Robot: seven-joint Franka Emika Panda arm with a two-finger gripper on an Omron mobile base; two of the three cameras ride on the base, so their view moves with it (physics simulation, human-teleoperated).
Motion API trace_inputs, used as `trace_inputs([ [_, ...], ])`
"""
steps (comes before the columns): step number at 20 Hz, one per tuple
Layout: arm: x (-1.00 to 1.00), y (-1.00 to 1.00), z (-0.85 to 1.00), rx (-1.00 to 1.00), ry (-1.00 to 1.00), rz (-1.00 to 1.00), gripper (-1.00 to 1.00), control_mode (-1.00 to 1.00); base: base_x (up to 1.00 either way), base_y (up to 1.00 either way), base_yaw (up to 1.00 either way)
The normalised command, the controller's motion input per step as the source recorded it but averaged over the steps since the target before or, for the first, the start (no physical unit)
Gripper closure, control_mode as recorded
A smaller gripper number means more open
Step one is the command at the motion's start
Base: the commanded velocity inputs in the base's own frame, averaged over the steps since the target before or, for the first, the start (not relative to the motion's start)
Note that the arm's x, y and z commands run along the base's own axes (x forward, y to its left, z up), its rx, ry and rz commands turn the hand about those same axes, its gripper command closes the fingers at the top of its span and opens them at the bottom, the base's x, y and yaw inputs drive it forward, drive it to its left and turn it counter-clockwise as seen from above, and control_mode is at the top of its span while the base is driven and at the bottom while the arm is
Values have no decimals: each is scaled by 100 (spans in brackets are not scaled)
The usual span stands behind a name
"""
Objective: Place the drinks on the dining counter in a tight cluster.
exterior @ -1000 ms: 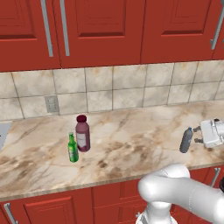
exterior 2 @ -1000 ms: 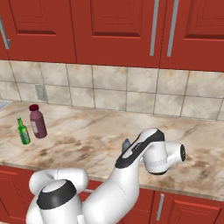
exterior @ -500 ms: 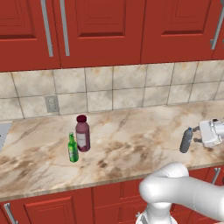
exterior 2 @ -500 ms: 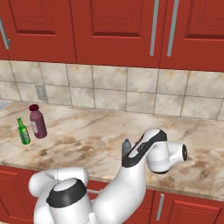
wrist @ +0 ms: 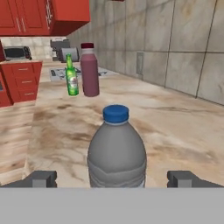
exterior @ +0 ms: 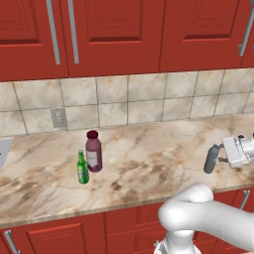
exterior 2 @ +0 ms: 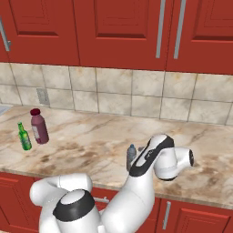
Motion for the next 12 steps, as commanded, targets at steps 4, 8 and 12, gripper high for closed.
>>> trace_inputs([
  [4, 0, 16, 0, 0, 0, 1, -100, -100, 0, 0, 0],
  [8, 0, 15, -1, 0, 0, 0, -100, -100, 0, 0, 0],
  [12, 0, 19, -5, 0, 0, 0, -100, -100, 0, 0, 0],
])
